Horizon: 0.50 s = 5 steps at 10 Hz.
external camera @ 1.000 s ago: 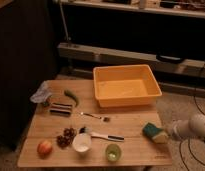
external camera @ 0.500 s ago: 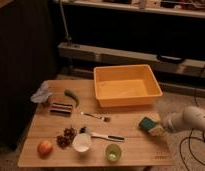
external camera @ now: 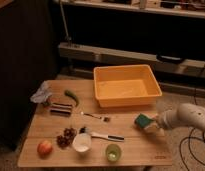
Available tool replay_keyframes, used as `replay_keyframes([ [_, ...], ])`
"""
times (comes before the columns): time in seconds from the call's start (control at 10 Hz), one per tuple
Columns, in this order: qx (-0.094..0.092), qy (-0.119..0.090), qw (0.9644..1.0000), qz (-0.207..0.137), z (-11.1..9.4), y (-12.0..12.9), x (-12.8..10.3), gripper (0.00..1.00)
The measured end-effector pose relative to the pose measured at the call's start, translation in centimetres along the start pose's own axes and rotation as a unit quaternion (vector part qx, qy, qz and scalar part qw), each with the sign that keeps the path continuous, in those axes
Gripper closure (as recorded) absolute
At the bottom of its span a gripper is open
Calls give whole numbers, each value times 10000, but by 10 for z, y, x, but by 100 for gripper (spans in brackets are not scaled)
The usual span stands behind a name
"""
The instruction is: Wipe table surface with sponge
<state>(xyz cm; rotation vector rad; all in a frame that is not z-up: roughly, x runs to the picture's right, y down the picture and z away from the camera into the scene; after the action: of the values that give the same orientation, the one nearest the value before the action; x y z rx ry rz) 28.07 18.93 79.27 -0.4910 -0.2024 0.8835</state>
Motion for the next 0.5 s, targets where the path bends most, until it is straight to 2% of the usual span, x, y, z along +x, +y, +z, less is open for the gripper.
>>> replay_keyframes([
  [0.5, -205, -180, 9987, -438, 3, 41, -29, 100],
])
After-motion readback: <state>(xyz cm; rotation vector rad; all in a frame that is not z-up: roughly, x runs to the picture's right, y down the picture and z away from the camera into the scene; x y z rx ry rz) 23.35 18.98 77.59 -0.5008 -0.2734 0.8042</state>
